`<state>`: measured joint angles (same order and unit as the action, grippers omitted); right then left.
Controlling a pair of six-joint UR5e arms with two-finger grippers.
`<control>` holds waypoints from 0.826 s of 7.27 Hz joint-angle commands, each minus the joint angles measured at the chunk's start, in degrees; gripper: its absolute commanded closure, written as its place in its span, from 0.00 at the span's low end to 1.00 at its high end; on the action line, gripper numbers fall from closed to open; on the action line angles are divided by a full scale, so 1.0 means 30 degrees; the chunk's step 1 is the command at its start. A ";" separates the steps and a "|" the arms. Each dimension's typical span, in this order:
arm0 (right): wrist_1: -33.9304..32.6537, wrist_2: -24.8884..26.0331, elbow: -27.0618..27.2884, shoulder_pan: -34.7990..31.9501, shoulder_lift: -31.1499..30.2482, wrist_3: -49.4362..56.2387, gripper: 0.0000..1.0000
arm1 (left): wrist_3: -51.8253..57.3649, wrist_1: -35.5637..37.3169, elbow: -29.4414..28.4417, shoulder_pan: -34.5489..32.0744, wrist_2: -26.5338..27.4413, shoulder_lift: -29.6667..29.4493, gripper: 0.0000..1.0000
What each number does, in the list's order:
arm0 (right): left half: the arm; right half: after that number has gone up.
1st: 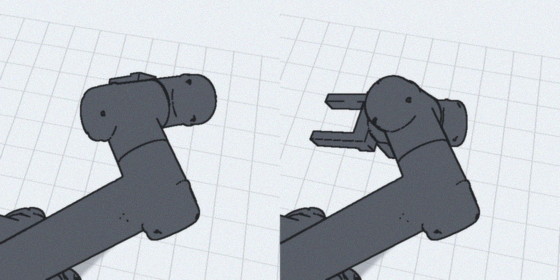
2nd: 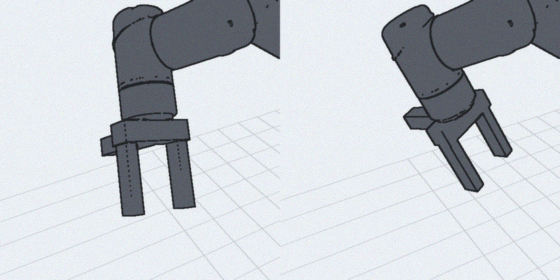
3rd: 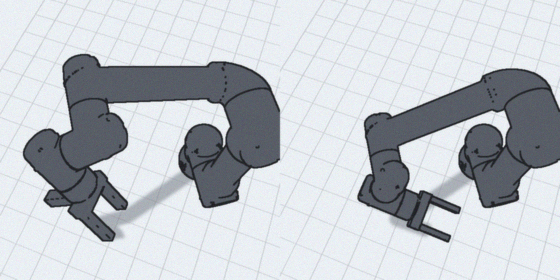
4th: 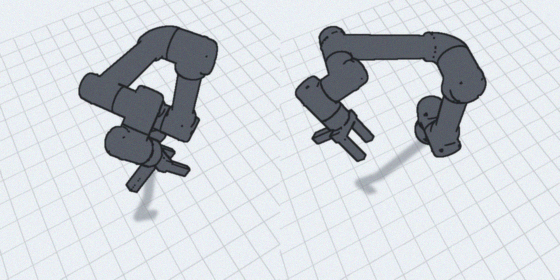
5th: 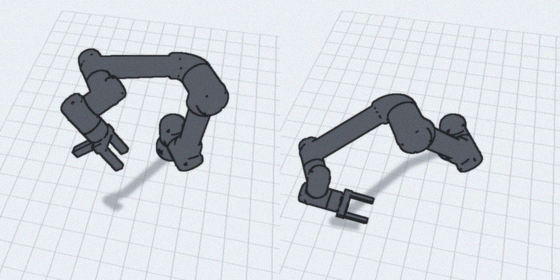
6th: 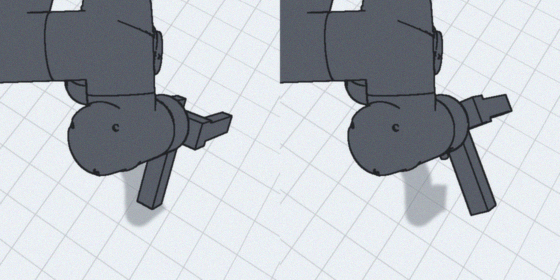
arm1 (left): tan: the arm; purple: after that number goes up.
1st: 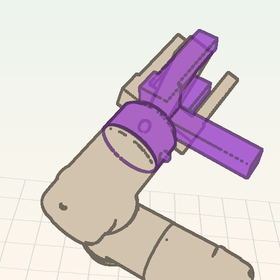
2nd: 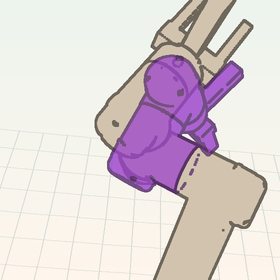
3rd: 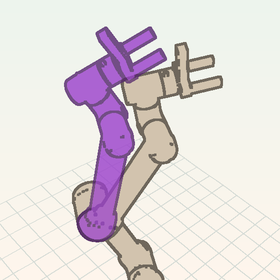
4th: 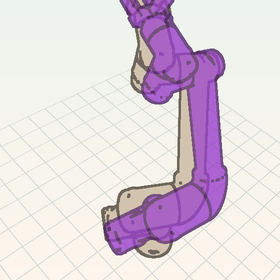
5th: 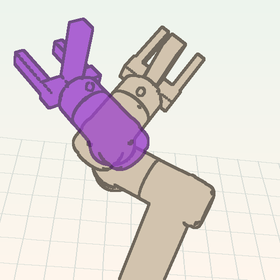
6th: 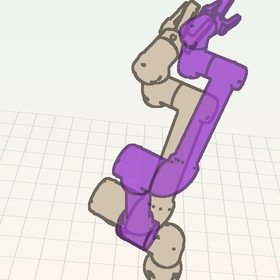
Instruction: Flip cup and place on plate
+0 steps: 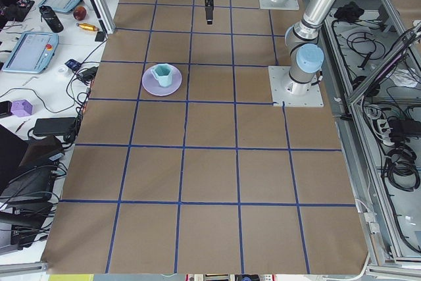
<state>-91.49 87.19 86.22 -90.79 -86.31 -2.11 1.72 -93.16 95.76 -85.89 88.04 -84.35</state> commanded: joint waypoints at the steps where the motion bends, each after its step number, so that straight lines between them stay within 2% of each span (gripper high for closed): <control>1: 0.0000 0.0000 0.0000 0.0000 -0.0001 -0.0001 0.00 | -0.1649 0.0115 -0.0450 -0.0024 -0.0019 -0.0385 0.00; 4: 0.0000 0.0000 0.0000 0.0000 -0.0001 -0.0001 0.00 | -0.1745 -0.0995 -0.3550 -0.0053 -0.0166 -0.2168 0.00; 6: 0.0000 0.0000 0.0000 0.0000 -0.0001 -0.0001 0.00 | -0.1657 -0.1468 -0.4207 -0.0547 0.0038 -0.2819 0.00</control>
<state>-91.50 87.19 86.22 -90.79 -86.31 -2.11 -3.40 -96.92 84.40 -86.49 87.89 -91.62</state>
